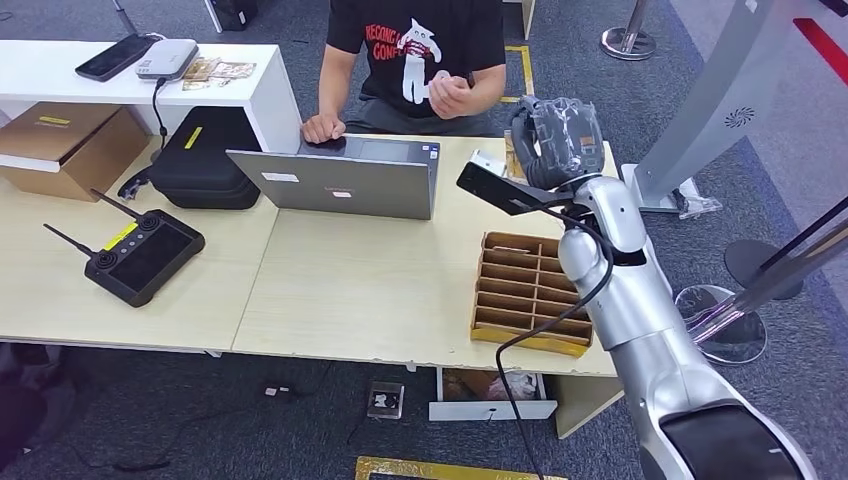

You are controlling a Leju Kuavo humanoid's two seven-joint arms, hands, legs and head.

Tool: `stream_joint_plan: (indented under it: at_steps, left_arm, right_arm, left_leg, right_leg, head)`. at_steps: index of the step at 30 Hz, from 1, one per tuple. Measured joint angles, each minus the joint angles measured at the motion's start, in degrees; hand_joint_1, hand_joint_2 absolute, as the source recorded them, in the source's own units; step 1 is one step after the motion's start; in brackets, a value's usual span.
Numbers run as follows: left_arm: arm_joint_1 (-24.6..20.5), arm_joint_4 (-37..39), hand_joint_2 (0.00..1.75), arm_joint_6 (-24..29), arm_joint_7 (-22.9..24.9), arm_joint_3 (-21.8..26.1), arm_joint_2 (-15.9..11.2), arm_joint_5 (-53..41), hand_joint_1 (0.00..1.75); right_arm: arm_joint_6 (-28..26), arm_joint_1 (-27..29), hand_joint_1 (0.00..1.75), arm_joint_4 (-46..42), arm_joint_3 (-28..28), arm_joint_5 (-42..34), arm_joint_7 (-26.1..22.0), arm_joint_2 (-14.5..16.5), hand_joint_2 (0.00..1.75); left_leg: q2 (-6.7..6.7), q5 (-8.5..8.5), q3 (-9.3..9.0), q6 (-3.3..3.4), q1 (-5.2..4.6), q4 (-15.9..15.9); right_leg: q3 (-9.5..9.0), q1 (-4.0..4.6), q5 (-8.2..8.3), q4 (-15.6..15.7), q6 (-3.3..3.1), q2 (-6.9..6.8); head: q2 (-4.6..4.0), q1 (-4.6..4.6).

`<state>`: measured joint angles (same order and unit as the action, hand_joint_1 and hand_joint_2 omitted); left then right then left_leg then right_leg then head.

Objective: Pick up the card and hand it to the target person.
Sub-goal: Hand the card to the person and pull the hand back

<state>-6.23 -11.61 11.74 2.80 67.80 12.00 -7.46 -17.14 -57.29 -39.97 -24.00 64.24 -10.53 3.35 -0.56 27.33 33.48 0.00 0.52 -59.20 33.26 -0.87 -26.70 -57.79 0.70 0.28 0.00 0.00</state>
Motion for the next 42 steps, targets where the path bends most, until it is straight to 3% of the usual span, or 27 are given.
stream_joint_plan:
  at_steps: [7, 15, 22, 26, 36, 42]
  left_arm:
    - [-0.2, 0.1, 0.00, -0.3, 0.2, -0.8, -0.1, -0.6, 0.00]
    - [-0.2, 0.1, 0.00, -0.2, 0.3, -0.2, -0.1, 0.1, 0.00]
    - [-0.4, 0.2, 0.00, -1.4, 0.7, -0.1, -0.3, 0.4, 0.00]
    - [-0.4, 0.2, 0.00, -1.8, 0.8, -0.3, -0.3, 0.3, 0.00]
    - [-0.1, 0.2, 0.00, -2.2, 0.5, -0.8, -0.2, 0.1, 0.00]
    - [-0.2, 0.1, 0.00, -2.2, 0.8, -0.7, -0.2, 0.4, 0.00]
  right_arm:
    - [0.1, -1.2, 1.75, 2.8, -0.7, 0.4, 1.4, -0.3, 1.75]
    - [-0.4, -2.8, 1.75, 6.4, -1.2, 0.2, 0.8, 1.8, 1.75]
    - [-0.7, -2.6, 1.73, 6.6, -1.2, 0.2, 0.8, 1.3, 1.75]
    - [-0.4, -2.3, 0.05, 6.5, -1.2, 0.2, 0.6, 0.8, 1.75]
    - [-0.9, 0.4, 0.00, 3.4, 0.0, -0.8, 0.3, -1.8, 1.75]
    - [2.0, 2.2, 0.00, -0.6, 3.0, -4.9, -1.4, -3.8, 1.75]
  left_leg:
    - [-0.10, 0.00, 0.02, -0.01, -0.01, 0.0]
    - [-0.05, 0.01, 0.02, -0.01, 0.00, 0.0]
    - [-0.10, -0.02, 0.04, -0.02, 0.02, 0.0]
    - [-0.10, -0.03, 0.02, -0.02, 0.01, 0.0]
    - [-0.24, -0.04, -0.01, -0.02, 0.03, 0.0]
    - [-0.27, -0.05, 0.00, 0.00, 0.03, 0.0]
  right_leg:
    - [-0.01, -0.01, -0.02, 0.0, 0.00, -0.09]
    - [0.03, -0.01, -0.02, 0.0, 0.00, -0.03]
    - [0.01, 0.01, -0.01, 0.0, 0.01, -0.09]
    - [-0.01, 0.01, -0.01, 0.0, 0.00, -0.10]
    - [-0.08, 0.03, -0.03, 0.1, 0.01, -0.23]
    - [-0.08, 0.03, -0.03, 0.1, 0.02, -0.26]
  head:
    - [0.00, 0.00]
    - [0.00, 0.00]
    - [0.00, 0.00]
    - [0.00, 0.00]
    - [0.00, 0.00]
    - [0.00, 0.00]
